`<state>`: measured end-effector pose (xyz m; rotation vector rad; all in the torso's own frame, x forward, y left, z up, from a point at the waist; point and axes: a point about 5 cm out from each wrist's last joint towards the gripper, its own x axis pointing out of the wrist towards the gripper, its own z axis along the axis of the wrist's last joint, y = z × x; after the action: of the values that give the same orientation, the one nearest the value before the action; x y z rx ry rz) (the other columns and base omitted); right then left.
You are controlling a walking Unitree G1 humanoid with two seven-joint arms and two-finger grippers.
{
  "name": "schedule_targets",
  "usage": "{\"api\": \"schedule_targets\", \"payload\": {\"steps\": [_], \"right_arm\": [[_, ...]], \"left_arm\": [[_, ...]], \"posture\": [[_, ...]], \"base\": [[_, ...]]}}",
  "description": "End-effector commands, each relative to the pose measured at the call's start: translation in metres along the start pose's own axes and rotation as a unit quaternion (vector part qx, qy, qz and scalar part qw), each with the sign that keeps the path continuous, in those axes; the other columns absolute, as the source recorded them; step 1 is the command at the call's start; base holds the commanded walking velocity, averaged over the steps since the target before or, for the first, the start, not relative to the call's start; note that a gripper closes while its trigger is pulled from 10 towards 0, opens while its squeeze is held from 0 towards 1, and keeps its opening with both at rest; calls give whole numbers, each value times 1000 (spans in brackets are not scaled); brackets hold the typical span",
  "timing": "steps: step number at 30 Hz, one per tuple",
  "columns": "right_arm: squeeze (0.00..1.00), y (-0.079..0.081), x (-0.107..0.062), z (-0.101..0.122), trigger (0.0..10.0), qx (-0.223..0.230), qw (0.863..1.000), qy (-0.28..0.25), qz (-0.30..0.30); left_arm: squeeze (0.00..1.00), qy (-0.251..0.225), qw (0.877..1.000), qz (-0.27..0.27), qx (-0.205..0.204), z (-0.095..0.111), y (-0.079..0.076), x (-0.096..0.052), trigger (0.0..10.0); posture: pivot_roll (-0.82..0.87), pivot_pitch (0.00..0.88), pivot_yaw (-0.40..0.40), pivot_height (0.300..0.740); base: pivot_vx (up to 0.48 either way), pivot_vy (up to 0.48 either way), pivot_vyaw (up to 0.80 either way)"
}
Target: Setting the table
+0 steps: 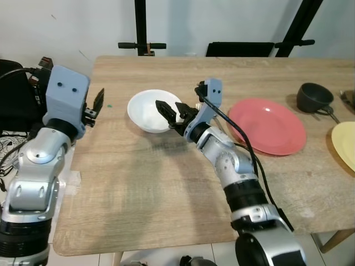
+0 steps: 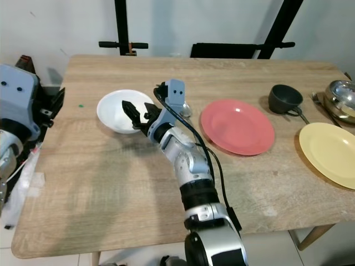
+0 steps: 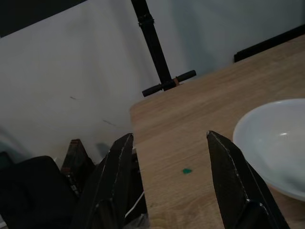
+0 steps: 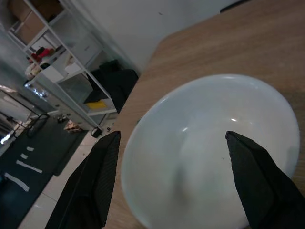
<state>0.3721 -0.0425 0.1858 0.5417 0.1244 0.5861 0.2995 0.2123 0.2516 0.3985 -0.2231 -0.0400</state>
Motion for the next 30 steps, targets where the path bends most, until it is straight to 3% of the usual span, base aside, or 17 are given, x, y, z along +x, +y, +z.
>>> {"api": "schedule_targets", "payload": {"steps": [1, 4, 9, 11, 15, 18, 24, 30], "right_arm": [[0, -5, 4, -8, 10000, 8, 999, 16, -28], [0, -9, 6, -8, 10000, 7, 998, 14, -53], [0, -14, 6, 0, 10000, -42, 996, -10, -75], [0, -13, 6, 2, 10000, -48, 996, -17, -68], [0, 3, 6, 20, 10000, -52, 996, -74, 13], [0, -2, 5, 27, 10000, -72, 994, -87, -7], [0, -21, 3, 14, 10000, -133, 988, -43, -71], [0, -25, 2, -5, 10000, -123, 989, -7, -76]], "left_arm": [[0, 4, 1000, -1, 12, 1, 2, -3, 10000], [0, 5, 1000, 1, 14, 2, 3, -5, 10000], [0, 11, 1000, 2, 16, 0, 5, -9, 10000], [0, 11, 1000, 2, 15, 0, 5, -9, 10000], [0, 15, 1000, -5, 10, 0, 0, -9, 10000], [0, 15, 1000, -8, 8, -1, -1, -8, 10000], [0, 15, 1000, -9, 5, -1, -2, -8, 10000], [0, 15, 1000, -7, 3, 0, -2, -7, 10000]], "posture": [[116, 69, -1, 740], [120, 73, -3, 740], [119, 81, 2, 740], [119, 81, 2, 740], [112, 81, 7, 740], [112, 81, 7, 740], [99, 83, 9, 740], [100, 85, 9, 740]], "base": [[0, 0, 0], [0, 0, 0], [0, 0, 0], [0, 0, 0], [0, 0, 0], [0, 0, 0], [0, 0, 0], [0, 0, 0]]}}
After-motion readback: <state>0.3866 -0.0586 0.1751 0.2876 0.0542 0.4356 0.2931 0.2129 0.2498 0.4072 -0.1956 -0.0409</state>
